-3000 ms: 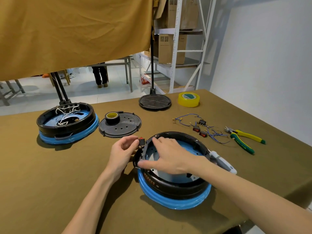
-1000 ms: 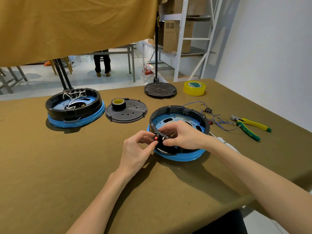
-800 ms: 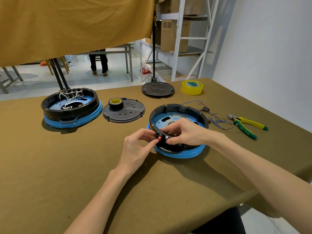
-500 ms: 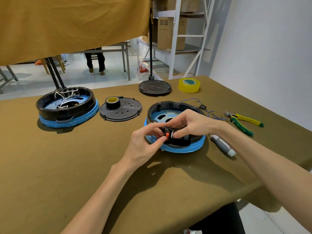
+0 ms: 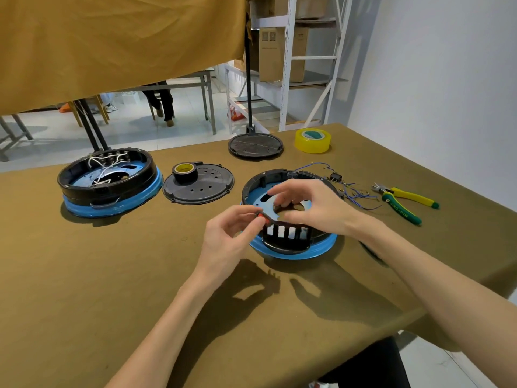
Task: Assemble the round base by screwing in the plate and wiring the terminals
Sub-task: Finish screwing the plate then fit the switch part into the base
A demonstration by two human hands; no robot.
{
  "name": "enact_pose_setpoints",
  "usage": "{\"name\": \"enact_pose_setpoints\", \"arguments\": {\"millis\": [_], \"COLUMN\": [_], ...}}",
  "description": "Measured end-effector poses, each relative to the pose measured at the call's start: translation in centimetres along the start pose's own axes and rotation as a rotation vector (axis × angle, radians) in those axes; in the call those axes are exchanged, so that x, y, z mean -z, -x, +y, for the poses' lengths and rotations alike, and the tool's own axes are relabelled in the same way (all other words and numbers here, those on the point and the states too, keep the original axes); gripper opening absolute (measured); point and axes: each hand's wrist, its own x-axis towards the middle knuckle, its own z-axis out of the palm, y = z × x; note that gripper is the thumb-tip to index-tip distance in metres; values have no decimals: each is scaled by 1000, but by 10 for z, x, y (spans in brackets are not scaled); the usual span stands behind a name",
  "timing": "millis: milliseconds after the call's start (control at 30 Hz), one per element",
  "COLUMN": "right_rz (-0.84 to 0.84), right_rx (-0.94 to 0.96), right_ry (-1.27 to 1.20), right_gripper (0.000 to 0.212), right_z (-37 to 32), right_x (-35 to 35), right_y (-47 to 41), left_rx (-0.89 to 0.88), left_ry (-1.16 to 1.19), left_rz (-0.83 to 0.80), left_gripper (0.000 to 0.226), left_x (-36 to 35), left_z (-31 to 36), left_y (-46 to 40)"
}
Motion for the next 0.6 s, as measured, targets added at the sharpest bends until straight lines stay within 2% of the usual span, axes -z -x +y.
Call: {"name": "enact_pose_setpoints", "arguments": {"millis": [133,300,600], "right_rz": [-3,125,200], "right_rx": [43,127,180], "right_ry": [-83,-184,-235], "right_gripper": [31,19,19], "right_z": [-15,-10,-8], "right_x": [-12,-30,-39], "right_y": [13,25,34], "left_rx": [37,65,108], "left_ry": [114,191,232], "left_rz": [21,4,-50], "left_gripper": [23,21,23], "left_x": [-3,0,-3], "left_z": [8,10,14], "left_y": [-1,1,5]}}
